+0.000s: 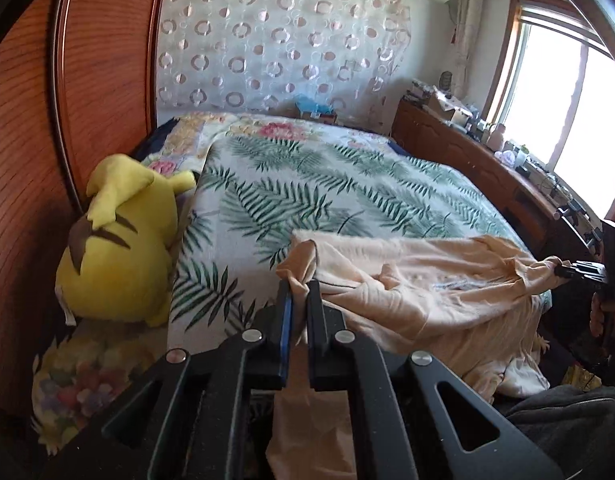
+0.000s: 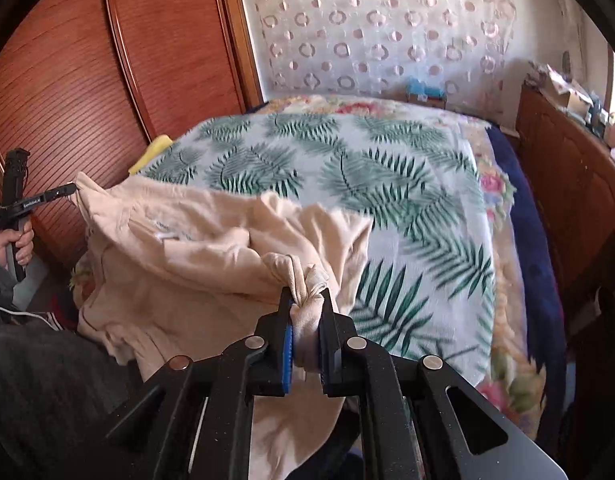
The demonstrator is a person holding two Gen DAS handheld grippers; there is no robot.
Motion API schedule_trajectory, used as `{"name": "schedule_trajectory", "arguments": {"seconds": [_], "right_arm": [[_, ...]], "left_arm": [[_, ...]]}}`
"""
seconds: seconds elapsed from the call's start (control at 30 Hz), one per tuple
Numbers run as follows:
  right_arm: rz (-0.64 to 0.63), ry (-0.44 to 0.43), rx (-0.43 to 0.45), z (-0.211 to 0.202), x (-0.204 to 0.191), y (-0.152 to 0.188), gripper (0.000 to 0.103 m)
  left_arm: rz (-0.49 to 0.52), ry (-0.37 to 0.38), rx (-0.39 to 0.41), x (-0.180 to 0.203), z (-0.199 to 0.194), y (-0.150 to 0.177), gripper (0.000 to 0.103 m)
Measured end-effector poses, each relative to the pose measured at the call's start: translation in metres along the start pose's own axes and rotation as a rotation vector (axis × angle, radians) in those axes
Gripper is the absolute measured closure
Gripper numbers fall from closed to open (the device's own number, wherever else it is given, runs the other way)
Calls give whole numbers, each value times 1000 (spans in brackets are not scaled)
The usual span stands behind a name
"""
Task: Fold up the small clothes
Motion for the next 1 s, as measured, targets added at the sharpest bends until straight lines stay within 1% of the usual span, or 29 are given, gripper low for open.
{"name": "schedule_trajectory", "arguments": {"seconds": [0.07, 0.13, 0.17, 0.2, 0.23, 0.27, 0.3, 0.37, 0.4, 0.43, 0.5, 0.6, 0.7, 0.8, 0.9, 1.0], "right_arm": [[-11, 26, -30, 7, -1, 6, 94], [-18, 49, -46, 11, -1, 6, 85], [-18, 51, -45, 11, -2, 4, 83], [-19, 51, -41, 10, -3, 0, 81], [-22, 53, -35, 10, -4, -4, 77], [-27, 56, -26, 12, -7, -11, 74], [-32, 60, -16, 12, -6, -14, 68], [-35, 67, 13, 12, -4, -21, 64], [-35, 73, 20, 12, -3, -23, 59], [-36, 90, 22, 16, -1, -25, 57], [-33, 110, 30, 24, 3, -31, 56], [-20, 111, 23, 45, 9, -38, 50], [-8, 129, -6, 74, 14, -42, 50], [5, 120, -31, 93, 14, -49, 50], [26, 108, -50, 108, 15, -57, 50], [73, 64, -58, 123, 17, -65, 50]], "left_arm": [[-10, -27, -26, -7, 7, 3, 97], [-9, -37, -24, -10, 9, 3, 97], [-9, -28, -18, -8, 7, 2, 92], [-9, -15, -11, -7, 7, -1, 85], [-8, -6, -2, -7, 7, -4, 65], [-4, -8, 5, -8, 9, -8, 53], [0, -18, 1, -8, 12, -11, 50], [5, -36, -18, -10, 21, -16, 39], [7, -33, -20, -11, 27, -20, 38], [9, -32, -21, -11, 30, -22, 38], [19, -35, -33, -13, 44, -30, 38], [20, -40, -57, -17, 65, -38, 38], [6, -36, -95, -22, 85, -43, 38], [27, -37, -125, -23, 104, -45, 38], [50, -48, -153, -23, 117, -44, 38], [62, -53, -171, -22, 126, -42, 38]]}}
Point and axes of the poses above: each gripper's, at about its wrist camera, not at the fingertips, and z roughly the way its jaws point, x to its right, y to its underside, the point moved 6 cm from there along z, roughly the way its jaws point, and after that the axes turned 6 degrees about y, right-handed, at the moved point
